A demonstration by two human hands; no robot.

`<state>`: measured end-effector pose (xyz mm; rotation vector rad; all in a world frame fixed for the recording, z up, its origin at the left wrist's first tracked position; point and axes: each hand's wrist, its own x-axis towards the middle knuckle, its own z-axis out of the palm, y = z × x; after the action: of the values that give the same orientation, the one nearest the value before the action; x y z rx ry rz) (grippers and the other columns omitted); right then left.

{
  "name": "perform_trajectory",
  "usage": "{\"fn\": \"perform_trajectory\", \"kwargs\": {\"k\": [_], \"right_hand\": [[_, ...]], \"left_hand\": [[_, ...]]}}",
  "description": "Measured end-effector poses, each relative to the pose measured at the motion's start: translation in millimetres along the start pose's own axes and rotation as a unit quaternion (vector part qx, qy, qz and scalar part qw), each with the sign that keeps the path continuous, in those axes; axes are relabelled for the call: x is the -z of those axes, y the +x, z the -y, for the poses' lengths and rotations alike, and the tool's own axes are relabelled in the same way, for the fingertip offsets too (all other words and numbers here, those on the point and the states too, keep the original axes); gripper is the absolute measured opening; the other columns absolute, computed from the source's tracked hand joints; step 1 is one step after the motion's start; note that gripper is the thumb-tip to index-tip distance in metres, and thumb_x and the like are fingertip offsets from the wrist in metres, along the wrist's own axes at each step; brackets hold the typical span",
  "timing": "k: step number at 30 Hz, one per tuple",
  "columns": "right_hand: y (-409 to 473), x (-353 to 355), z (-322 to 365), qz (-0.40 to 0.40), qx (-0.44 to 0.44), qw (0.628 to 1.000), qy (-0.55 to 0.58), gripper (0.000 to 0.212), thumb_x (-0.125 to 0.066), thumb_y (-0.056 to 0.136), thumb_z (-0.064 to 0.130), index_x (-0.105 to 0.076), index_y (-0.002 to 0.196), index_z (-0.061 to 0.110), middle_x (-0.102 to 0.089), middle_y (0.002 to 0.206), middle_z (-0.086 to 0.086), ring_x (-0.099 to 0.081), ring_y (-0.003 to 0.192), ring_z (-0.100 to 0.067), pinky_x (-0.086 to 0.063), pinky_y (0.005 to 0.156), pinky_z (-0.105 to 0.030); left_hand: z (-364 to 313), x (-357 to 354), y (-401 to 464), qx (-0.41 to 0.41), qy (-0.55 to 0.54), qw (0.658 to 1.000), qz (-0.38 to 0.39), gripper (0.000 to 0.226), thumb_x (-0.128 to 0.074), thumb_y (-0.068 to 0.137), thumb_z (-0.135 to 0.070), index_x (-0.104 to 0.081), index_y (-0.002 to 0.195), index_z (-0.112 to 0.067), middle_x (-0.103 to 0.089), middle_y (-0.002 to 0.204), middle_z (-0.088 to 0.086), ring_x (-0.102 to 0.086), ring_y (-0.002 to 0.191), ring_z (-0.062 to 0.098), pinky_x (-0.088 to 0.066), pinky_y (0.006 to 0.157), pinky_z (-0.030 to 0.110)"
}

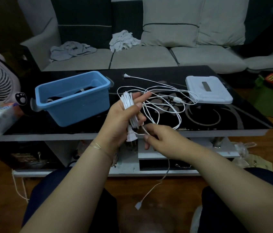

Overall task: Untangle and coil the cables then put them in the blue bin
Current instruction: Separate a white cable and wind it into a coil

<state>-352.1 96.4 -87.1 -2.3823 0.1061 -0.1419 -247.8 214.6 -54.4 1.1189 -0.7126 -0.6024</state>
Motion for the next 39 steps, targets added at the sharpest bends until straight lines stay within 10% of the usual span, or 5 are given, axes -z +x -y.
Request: {"fn": "perform_trajectory", "kwargs": {"k": [11,19,27,33,39], "right_hand": [[-5,12,3,-0.006,-0.009,0.997,-0.072,0.024,-0.056,0.091,0.032,-0.053,0.068,0.025,-0.063,0.06,0.003,-0.056,0.056,-0.008,-0.049,0.06,-0.035],[-8,15,-3,-0.007,0.01,0.998,-0.059,0.018,-0.047,0.096,0.04,-0.051,0.079,0.036,-0.064,0.076,0.002,-0.059,0.067,-0.016,-0.048,0.064,-0.041],[-9,26,1,-0.069,-0.028,0.982,-0.174,0.022,-0.053,0.075,0.05,-0.059,0.067,0.03,-0.058,0.06,0.009,-0.052,0.061,-0.009,-0.035,0.05,-0.026],[-10,39,-1,-0.081,-0.052,0.992,-0.088,0.034,-0.071,0.073,0.05,-0.06,0.066,0.019,-0.057,0.059,0.004,-0.052,0.061,-0.013,-0.04,0.057,-0.031],[-8,40,-3,-0.01,-0.006,0.996,0.088,0.036,-0.071,0.083,0.036,-0.059,0.069,0.005,-0.059,0.067,-0.016,-0.051,0.063,-0.015,-0.044,0.063,-0.038]], "left_hand": [[2,-13,-2,-0.023,0.238,0.971,-0.021,0.039,-0.043,0.101,-0.006,-0.029,0.133,-0.023,-0.067,0.118,-0.01,-0.072,0.069,0.015,-0.054,0.06,0.021],[12,-7,-1,-0.049,0.463,0.885,0.018,0.02,-0.047,0.1,-0.028,-0.058,0.113,-0.018,-0.059,0.105,-0.04,-0.054,0.099,-0.006,-0.041,0.085,0.01],[21,-15,-5,0.03,0.466,0.879,0.099,0.074,-0.035,0.076,-0.086,-0.049,0.081,-0.013,-0.064,0.062,0.002,-0.062,0.056,0.018,-0.048,0.058,0.037],[19,-10,-2,0.078,0.367,0.907,0.192,0.044,-0.077,0.061,-0.062,-0.063,0.081,-0.025,-0.063,0.07,0.023,-0.06,0.055,0.032,-0.047,0.051,0.042],[16,-6,-5,0.087,0.348,0.912,0.201,0.019,-0.075,0.079,-0.024,-0.062,0.071,-0.035,-0.053,0.059,-0.008,-0.046,0.053,0.017,-0.039,0.044,0.026]]}}
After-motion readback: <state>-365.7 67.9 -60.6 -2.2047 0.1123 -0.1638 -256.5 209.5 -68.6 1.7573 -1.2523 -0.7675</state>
